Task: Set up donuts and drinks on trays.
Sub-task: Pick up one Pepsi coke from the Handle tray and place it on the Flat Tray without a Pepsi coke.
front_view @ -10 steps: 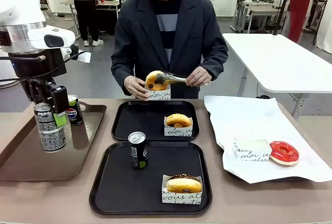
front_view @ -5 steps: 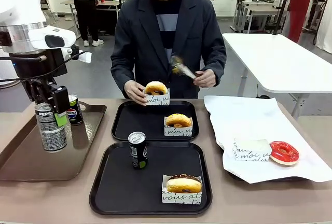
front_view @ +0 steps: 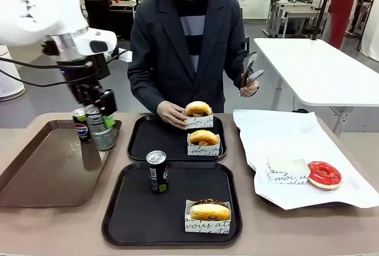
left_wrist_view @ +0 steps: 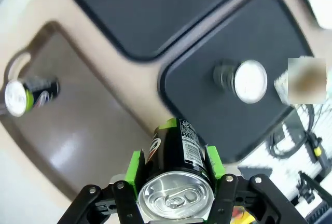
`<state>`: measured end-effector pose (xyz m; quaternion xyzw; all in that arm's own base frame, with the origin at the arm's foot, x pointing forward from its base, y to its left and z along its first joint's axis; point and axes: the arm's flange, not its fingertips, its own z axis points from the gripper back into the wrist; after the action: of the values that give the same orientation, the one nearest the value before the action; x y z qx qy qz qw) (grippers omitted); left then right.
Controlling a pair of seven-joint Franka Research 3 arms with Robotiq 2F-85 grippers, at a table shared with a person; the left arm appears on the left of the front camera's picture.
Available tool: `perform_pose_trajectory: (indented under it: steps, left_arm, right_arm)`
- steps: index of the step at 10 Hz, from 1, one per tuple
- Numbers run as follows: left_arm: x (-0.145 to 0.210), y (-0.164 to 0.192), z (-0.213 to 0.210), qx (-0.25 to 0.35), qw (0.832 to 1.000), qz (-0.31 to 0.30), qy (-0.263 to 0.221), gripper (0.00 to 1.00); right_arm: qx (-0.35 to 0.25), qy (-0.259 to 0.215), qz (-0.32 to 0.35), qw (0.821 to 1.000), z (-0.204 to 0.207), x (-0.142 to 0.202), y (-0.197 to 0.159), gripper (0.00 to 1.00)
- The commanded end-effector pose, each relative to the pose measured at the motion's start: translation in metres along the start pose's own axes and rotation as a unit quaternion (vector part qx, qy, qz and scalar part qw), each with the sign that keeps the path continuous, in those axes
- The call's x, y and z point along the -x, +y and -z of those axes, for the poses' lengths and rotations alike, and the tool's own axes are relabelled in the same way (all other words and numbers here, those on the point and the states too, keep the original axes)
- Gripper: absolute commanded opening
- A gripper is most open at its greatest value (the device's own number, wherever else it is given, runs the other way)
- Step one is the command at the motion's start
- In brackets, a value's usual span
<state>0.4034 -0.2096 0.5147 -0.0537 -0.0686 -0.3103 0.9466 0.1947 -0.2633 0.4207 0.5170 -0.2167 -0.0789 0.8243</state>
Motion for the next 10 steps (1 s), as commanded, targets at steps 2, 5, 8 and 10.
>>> perform_pose_trajectory:
  steps: [2,5,8,10]
  left_arm:
    - [-0.025,0.015,0.028,0.046,0.998,0.018,-0.04,0.59]
    - [-0.031,0.01,0.031,0.048,0.999,-0.02,0.007,0.59]
    - [-0.031,0.019,0.047,0.03,0.999,0.006,-0.029,0.59]
    - [-0.031,0.019,0.047,0.03,0.999,0.006,-0.029,0.59]
  right_arm:
    - [-0.013,-0.01,-0.01,1.0,-0.001,-0.003,-0.001,1.0]
    - [-0.013,-0.01,-0.01,1.0,-0.001,-0.003,-0.001,1.0]
    - [-0.013,-0.01,-0.01,1.0,-0.001,-0.003,-0.001,1.0]
    - [-0.013,-0.01,-0.01,1.0,-0.001,-0.003,-0.001,1.0]
